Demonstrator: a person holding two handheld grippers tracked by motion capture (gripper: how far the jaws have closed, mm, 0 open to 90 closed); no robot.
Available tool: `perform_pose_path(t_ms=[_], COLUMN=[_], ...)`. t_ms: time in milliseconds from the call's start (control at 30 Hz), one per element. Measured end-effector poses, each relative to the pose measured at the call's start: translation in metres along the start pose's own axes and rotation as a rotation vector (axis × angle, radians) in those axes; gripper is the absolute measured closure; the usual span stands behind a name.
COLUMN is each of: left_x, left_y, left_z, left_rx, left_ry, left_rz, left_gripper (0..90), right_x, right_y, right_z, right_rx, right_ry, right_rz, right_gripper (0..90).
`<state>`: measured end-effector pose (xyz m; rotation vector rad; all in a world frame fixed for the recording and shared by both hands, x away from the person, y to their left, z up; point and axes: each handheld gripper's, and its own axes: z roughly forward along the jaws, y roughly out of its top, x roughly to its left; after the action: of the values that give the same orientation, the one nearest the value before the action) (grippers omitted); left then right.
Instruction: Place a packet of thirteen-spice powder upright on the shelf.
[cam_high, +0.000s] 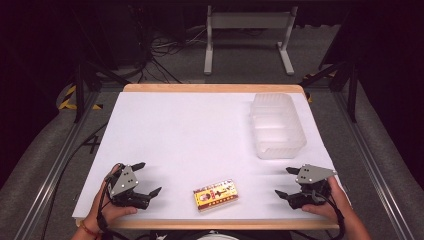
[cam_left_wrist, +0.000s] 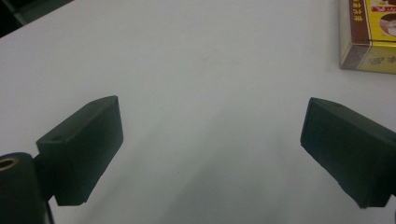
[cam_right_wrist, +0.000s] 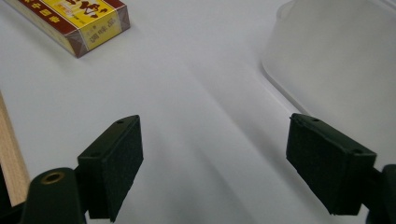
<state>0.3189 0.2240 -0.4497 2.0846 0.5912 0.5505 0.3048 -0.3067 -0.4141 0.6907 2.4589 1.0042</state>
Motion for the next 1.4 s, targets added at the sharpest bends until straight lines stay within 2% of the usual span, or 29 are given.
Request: perform_pose_path(t_ms=[100, 200, 333, 500, 700, 733, 900, 1200, 1267, 1400], left_x=[0.000, -0.002, -0.003, -0.004, -0.006, -0.006, -0.007, -0.009, -0.008, -0.009], left_y=[0.000, -0.002, -0.004, -0.005, -0.007, -0.008, -0.010, -0.010, -0.010, -0.010], left_z=[0.000, -0.002, -0.006, -0.007, -0.010, -0.011, -0.013, -0.013, -0.013, -0.012], left_rx=[0.002, 0.006, 0.003, 0.003, 0.011, 0.013, 0.019, 0.026, 0.027, 0.027], left_ry=[0.001, 0.000, 0.007, 0.009, 0.018, 0.020, 0.024, 0.029, 0.029, 0.028], left_rz=[0.001, 0.002, 0.011, -0.003, -0.004, -0.006, -0.007, -0.005, -0.004, -0.003], left_gripper=[6.5, 6.6, 6.5, 6.6, 6.6, 6.6, 6.6, 6.6, 6.6, 6.6], right_x=[0.001, 0.004, 0.010, 0.019, 0.026, 0.027, 0.038, 0.051, 0.055, 0.064], right_y=[0.001, 0.004, 0.011, 0.022, 0.037, 0.042, 0.063, 0.084, 0.089, 0.101], right_z=[0.002, 0.005, 0.009, 0.016, 0.025, 0.028, 0.040, 0.064, 0.068, 0.077], right_rx=[0.001, 0.002, 0.001, 0.012, 0.022, 0.019, 0.022, 0.061, 0.064, 0.081], right_ry=[0.004, 0.029, 0.072, 0.108, 0.149, 0.168, 0.207, 0.282, 0.319, 0.341], right_rz=[-0.003, -0.007, -0.035, -0.071, -0.120, -0.128, -0.207, -0.268, -0.274, -0.330], right_gripper=[18.9, 18.3, 18.3, 18.4, 20.8, 21.7, 22.0, 25.2, 26.3, 25.9])
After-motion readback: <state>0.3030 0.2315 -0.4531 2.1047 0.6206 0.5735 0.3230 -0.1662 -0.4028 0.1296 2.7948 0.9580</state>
